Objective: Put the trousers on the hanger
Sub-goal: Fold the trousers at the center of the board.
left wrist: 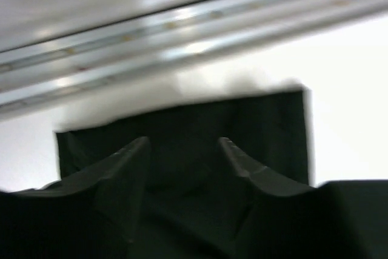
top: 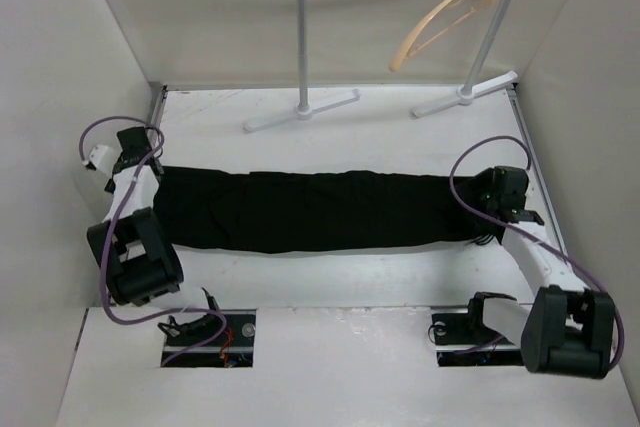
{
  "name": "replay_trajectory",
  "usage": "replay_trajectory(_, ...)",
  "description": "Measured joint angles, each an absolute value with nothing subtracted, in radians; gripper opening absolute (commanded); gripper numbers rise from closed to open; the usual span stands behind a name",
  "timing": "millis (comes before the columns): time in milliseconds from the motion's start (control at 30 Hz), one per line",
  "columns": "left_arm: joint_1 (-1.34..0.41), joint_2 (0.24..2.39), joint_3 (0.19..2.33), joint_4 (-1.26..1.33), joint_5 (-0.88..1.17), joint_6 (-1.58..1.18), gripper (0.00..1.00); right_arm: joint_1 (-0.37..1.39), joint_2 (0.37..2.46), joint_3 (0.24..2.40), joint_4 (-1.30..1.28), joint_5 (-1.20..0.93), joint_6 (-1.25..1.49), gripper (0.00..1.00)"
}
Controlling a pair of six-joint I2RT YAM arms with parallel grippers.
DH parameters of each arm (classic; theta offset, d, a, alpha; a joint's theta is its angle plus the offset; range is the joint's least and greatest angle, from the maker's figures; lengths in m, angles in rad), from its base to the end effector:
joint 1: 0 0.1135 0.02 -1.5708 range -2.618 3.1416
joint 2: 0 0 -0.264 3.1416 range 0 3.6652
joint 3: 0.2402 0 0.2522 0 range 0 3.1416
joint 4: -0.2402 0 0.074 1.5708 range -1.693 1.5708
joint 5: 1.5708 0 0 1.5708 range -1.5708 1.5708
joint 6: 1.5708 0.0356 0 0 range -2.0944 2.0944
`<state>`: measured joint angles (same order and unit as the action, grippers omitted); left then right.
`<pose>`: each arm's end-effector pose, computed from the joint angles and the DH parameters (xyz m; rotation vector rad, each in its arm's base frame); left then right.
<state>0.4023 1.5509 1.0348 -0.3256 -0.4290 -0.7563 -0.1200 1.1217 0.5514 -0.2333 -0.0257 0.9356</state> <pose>0.2963 0.1422 0.2294 -1.4397 1.8465 0.3436 0.2186 -0.0254 0.1907 1.2054 2.0925 0.4150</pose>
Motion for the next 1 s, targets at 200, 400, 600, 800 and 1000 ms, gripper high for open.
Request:
replay_trajectory(200,0.250,1.359,1.042,-0.322,-0.461,-0.755,0.54,-0.164,0.941,0.566,-0.299,-0.015,0.932,0.77)
replay_trajectory(400,-0.055,1.276,0.933,-0.250,-0.471,-0.768,0.54,-0.310,0.830,0.554,-0.369,0.037,0.943,0.82)
replay_trajectory(600,-0.099,1.341,0.765,-0.247,-0.405,-0.798,0.54,-0.387,0.884,0.495,-0.385,0.036,0.927,0.87)
replay_trajectory(800,-0.106,1.330,0.719,-0.222,-0.374,-0.845,0.54,-0.389,1.024,0.495,-0.374,-0.005,0.921,0.84)
replay_trajectory(1000,-0.177,1.242,0.684,-0.221,-0.329,-0.882,0.54,-0.392,1.029,0.459,-0.351,0.010,0.927,0.81)
